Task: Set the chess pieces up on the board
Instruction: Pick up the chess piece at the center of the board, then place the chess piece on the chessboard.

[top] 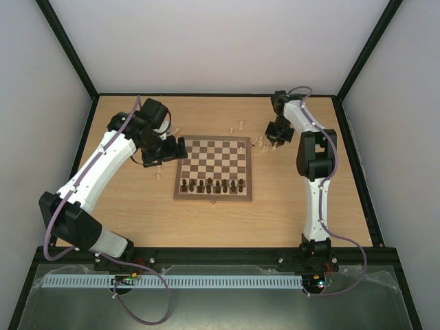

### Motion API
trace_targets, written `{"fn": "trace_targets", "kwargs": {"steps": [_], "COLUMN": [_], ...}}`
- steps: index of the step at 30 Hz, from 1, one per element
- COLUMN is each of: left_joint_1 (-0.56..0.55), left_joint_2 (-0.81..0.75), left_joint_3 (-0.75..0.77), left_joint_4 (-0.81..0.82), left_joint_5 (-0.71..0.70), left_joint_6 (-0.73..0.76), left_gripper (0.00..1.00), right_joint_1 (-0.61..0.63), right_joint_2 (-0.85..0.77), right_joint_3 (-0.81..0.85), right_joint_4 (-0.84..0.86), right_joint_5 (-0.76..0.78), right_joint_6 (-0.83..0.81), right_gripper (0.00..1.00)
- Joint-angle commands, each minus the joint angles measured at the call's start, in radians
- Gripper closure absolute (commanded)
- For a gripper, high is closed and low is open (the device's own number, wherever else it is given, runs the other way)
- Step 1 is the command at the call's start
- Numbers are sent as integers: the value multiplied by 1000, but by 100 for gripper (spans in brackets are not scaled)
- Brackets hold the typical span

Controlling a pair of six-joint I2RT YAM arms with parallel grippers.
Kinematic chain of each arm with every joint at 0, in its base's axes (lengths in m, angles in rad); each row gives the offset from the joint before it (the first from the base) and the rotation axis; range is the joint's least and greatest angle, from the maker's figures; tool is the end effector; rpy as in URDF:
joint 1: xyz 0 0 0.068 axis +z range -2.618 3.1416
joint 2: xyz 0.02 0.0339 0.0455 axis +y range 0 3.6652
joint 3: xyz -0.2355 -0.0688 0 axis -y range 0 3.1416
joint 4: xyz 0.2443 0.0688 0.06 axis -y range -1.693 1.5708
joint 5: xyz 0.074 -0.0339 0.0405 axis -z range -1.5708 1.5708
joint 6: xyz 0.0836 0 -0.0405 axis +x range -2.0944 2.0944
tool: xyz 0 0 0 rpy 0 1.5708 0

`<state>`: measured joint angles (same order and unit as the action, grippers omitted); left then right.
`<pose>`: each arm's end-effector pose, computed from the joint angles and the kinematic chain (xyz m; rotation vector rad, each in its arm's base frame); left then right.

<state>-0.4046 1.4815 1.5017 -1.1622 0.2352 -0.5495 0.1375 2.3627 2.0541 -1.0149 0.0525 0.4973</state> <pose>0.2742 -0.1386 0.2717 -0.1314 2.8092 -0.5761 0.4732 0.0611 0.1092 0.5264 2.8418 0.0400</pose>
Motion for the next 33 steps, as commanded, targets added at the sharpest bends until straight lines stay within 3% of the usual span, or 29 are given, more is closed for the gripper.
{"fn": "trace_targets", "kwargs": {"steps": [1, 13, 23, 33], "left_joint_1": [6, 6, 6, 6], "left_joint_2": [-43, -54, -59, -64], "left_joint_3": [-20, -38, -35, -40], "left_joint_4": [-12, 7, -1, -5], "left_joint_5": [5, 12, 8, -4], "left_joint_6": [-6, -17, -18, -19], "left_gripper": [1, 1, 1, 1], "right_joint_1": [-1, 112, 287, 350], "right_joint_2": [-70, -191, -136, -52], "right_joint_3": [29, 163, 218, 250], "right_joint_4": [-75, -136, -117, -151], "right_joint_5": [-10, -63, -124, -78], "right_joint_6": [-9, -41, -60, -83], "right_gripper": [91, 89, 89, 89]}}
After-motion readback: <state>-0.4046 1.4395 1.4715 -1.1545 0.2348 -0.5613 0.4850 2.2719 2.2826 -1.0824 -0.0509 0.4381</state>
